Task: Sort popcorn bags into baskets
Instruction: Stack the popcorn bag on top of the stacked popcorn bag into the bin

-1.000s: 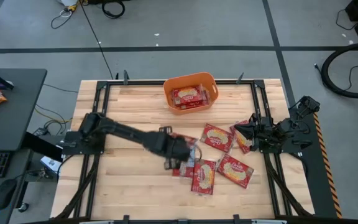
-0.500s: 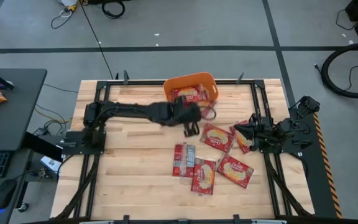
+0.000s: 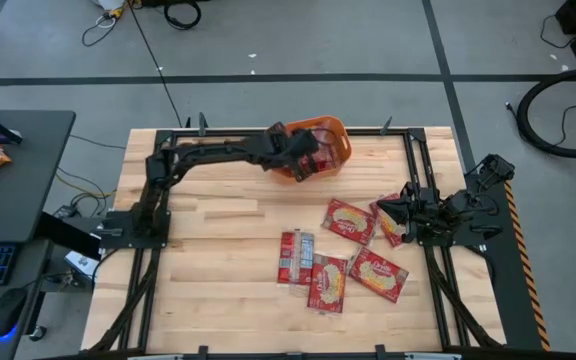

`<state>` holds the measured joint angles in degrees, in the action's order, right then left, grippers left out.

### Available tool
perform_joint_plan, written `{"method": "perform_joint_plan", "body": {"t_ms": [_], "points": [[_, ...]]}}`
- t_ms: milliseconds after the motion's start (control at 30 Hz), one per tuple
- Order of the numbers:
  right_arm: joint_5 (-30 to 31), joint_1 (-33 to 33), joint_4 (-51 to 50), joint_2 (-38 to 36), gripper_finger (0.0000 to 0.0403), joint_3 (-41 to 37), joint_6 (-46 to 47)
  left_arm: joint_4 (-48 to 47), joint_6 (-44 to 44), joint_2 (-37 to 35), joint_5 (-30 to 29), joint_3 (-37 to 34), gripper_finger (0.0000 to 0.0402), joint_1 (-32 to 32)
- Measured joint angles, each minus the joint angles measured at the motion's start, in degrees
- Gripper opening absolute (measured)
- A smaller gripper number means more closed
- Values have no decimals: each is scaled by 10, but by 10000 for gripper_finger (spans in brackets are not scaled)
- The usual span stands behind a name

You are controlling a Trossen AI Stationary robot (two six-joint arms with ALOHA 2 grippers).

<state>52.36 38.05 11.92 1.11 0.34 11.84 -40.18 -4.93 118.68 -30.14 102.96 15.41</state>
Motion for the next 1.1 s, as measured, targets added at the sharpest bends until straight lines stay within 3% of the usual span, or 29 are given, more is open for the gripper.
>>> {"method": "perform_joint_plan", "body": {"t_ms": [167,433,533,667,800,1100], "points": [[0,0,0,0,16,0,0,3,-38,10,39,0,15,34],[0,0,0,0,16,0,0,32,-29,10,54,7,123,34],[0,0,0,0,16,0,0,36,43,9,118,18,150,22],[0,0,0,0,16,0,0,31,179,9,210,24,155,-19],[0,0,0,0,16,0,0,18,275,17,221,24,149,-76],[0,0,2,0,16,0,0,51,244,74,177,24,149,-163]]}}
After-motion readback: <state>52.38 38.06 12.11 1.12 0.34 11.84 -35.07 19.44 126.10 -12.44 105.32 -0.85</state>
